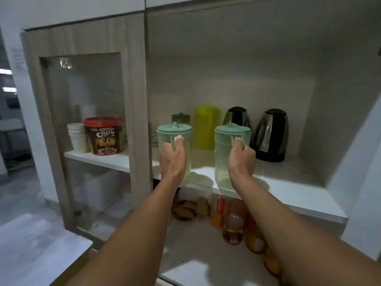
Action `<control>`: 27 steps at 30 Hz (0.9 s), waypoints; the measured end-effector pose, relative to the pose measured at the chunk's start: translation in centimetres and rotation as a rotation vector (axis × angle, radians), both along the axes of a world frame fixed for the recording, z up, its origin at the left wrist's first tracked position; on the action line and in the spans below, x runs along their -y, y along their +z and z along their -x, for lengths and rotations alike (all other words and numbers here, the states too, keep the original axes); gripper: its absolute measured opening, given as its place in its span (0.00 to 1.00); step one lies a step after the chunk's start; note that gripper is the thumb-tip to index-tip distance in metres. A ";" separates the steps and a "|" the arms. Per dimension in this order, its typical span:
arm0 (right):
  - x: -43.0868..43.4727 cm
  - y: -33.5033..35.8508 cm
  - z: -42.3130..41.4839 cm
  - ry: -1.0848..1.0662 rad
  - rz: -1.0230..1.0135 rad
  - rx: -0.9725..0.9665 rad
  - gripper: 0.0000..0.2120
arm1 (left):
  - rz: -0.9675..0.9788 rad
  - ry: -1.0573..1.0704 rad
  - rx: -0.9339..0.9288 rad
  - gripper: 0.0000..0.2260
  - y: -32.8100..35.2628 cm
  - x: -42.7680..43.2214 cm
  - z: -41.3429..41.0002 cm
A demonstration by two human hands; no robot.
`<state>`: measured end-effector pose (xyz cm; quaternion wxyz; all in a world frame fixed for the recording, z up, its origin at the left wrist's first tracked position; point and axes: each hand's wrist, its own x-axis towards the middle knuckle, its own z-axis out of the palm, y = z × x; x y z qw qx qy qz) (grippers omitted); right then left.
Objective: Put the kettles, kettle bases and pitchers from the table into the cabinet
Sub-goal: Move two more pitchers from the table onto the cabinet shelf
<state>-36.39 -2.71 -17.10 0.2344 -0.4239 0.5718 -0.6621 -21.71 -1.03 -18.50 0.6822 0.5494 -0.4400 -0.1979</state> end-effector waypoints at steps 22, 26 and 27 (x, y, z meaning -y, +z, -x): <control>26.9 -1.8 -10.3 0.215 -0.058 0.035 0.21 | -0.095 -0.135 -0.097 0.19 -0.7 28.0 -9.6; 28.9 -1.9 -10.4 0.248 -0.091 0.071 0.25 | -0.138 -0.177 -0.084 0.37 -0.5 29.9 -9.4; 29.3 -1.9 -10.4 0.260 -0.114 0.056 0.25 | -0.154 -0.188 -0.092 0.37 -0.1 29.7 -9.4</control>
